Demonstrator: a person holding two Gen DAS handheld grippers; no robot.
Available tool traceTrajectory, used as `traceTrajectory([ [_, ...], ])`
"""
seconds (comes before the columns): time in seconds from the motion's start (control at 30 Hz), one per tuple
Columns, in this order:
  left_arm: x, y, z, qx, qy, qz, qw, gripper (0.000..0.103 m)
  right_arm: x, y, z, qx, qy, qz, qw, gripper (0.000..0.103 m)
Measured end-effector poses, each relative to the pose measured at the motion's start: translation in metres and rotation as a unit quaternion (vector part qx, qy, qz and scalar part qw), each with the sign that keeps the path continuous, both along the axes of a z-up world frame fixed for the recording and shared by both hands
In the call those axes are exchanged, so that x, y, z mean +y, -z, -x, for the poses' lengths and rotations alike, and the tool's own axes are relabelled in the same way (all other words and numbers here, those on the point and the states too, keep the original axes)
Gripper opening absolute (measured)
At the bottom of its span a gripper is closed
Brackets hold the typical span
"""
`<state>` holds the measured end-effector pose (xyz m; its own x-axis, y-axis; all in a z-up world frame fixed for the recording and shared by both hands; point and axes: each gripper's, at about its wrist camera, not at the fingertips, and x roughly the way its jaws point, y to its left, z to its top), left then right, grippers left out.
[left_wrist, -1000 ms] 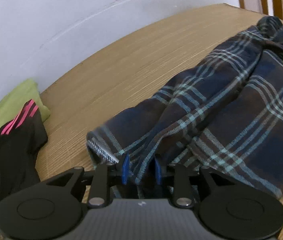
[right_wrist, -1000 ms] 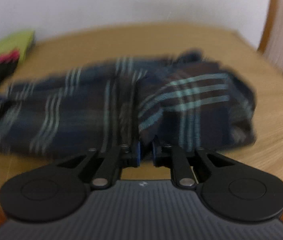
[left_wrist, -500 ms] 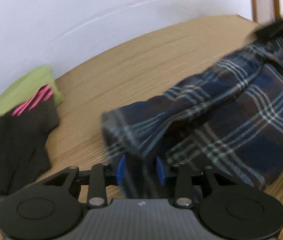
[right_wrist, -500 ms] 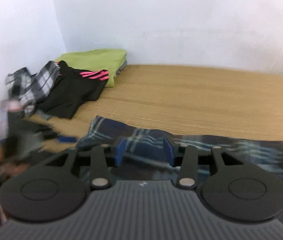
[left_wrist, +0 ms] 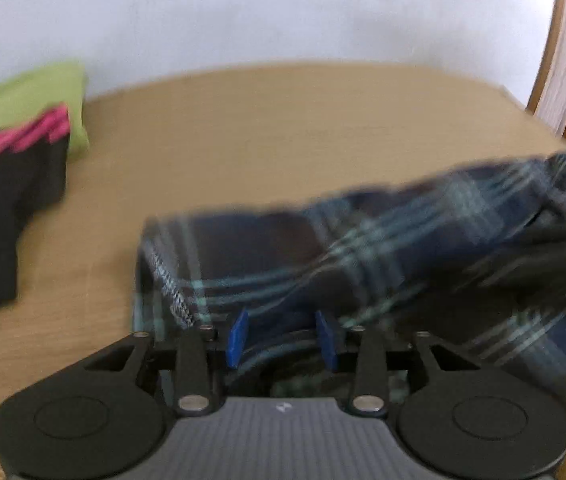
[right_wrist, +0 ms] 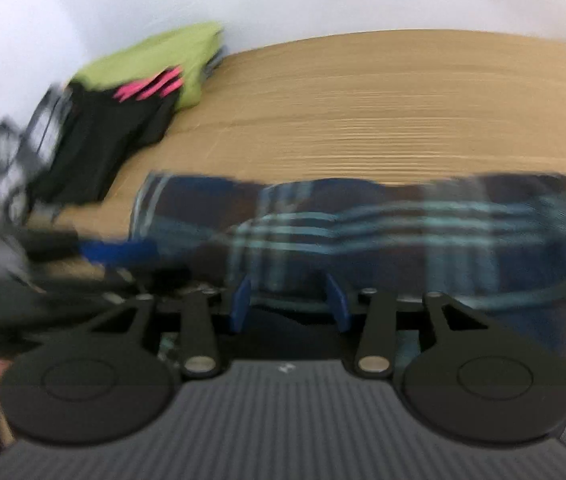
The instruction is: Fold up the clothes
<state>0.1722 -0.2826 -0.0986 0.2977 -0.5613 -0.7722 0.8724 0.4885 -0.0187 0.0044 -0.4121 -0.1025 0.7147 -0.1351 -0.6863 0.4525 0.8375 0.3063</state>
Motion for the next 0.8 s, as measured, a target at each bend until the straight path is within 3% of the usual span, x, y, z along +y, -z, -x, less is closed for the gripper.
traceTrajectory([
  [0.1, 0.002, -0.005, 0.002, -0.004, 0.001, 0.004, 1.0000, 0.043, -0.012, -0.027, 0.061, -0.019, 0.055, 0.020, 0.998, 0.045],
  [0.2, -0.005, -0.019, 0.013, -0.014, 0.006, 0.005, 0.9999, 0.043, -0.021, -0.058, 0.132, -0.033, 0.128, 0.077, 0.988, 0.047],
  [0.33, -0.026, -0.049, 0.056, 0.022, 0.064, 0.056, 0.9961, 0.048, -0.045, -0.084, 0.213, -0.021, 0.223, 0.167, 0.960, 0.072],
  [0.37, -0.039, -0.053, 0.070, 0.042, 0.085, 0.065, 0.9934, 0.049, -0.054, -0.087, 0.229, -0.013, 0.240, 0.179, 0.954, 0.071],
  [0.43, -0.063, -0.061, 0.098, 0.082, 0.125, 0.083, 0.9853, 0.051, -0.077, -0.085, 0.256, 0.001, 0.264, 0.157, 0.952, 0.072],
  [0.6, -0.127, -0.073, 0.168, 0.178, 0.209, 0.113, 0.9549, 0.052, -0.130, -0.069, 0.301, -0.081, 0.242, 0.012, 0.967, 0.071],
  [0.8, -0.195, -0.042, 0.238, 0.178, 0.199, 0.028, 0.9634, 0.052, -0.173, -0.029, 0.307, -0.091, 0.180, -0.086, 0.976, 0.071],
])
